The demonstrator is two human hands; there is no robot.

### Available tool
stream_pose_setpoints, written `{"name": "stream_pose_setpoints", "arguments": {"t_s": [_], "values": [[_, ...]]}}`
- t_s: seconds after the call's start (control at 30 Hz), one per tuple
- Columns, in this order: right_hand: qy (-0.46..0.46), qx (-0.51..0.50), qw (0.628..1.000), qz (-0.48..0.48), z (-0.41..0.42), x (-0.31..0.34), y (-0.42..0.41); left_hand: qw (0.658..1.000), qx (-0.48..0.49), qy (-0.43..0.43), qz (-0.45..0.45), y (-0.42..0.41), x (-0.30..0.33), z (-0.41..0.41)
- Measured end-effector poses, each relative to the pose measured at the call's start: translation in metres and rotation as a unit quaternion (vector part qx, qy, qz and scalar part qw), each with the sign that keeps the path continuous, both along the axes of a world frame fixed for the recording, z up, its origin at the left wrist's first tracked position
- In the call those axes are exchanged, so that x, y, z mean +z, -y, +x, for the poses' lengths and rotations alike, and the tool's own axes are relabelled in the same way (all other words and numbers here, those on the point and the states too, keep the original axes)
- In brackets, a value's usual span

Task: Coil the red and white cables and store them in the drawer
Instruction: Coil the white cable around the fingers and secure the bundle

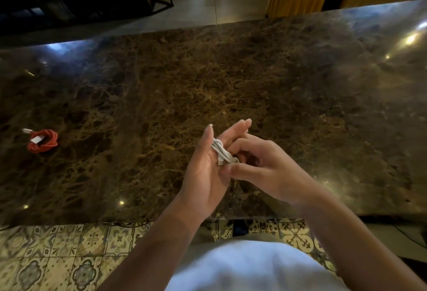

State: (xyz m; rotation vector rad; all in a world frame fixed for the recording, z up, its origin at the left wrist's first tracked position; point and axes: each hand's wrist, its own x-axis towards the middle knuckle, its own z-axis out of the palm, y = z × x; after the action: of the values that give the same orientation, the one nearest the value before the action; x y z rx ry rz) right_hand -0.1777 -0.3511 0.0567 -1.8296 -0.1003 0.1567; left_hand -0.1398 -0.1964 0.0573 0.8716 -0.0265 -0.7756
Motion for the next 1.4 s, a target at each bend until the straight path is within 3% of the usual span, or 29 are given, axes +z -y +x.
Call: {"name": "stream_pose_setpoints", "arguments": {"t_s": [0.07,0.17,0.2,0.27,0.37,0.47,0.6,0.93,1.27,1.4], "values": [[0.002,0.006,1.000,0.014,-0.002,-0.001,-0.001,0.999,0.017,0.037,0.012,-0.002,-0.003,0.005],[-0.067,0.004,0.970,0.232,-0.006,0.000,-0.004,0.997,0.057,0.044,0.002,-0.009,-0.006,0.017],[-0.082,-0.018,0.951,0.296,-0.007,0.000,-0.002,0.997,0.066,0.044,-0.006,-0.011,-0.005,0.019],[-0.090,-0.115,0.930,0.338,-0.002,-0.005,0.005,0.996,0.068,0.049,-0.034,-0.015,0.002,0.017],[-0.158,-0.196,0.908,0.335,0.011,-0.016,0.009,0.995,0.020,0.038,-0.092,-0.015,0.007,0.007],[-0.233,-0.096,0.916,0.312,0.016,-0.020,-0.004,0.987,-0.047,0.013,-0.154,-0.013,0.007,-0.001],[-0.196,0.023,0.929,0.312,0.016,-0.019,-0.019,0.972,-0.110,-0.049,-0.201,-0.018,0.002,-0.004],[-0.157,0.131,0.957,0.205,0.023,-0.012,-0.015,0.970,-0.199,-0.078,-0.111,-0.024,-0.004,-0.012],[-0.115,0.059,0.970,0.207,0.008,-0.018,-0.014,0.950,-0.289,-0.095,-0.075,-0.027,0.003,0.008],[-0.072,-0.008,0.975,0.210,0.002,-0.010,-0.019,0.951,-0.304,-0.057,-0.023,-0.024,0.014,0.011]]}}
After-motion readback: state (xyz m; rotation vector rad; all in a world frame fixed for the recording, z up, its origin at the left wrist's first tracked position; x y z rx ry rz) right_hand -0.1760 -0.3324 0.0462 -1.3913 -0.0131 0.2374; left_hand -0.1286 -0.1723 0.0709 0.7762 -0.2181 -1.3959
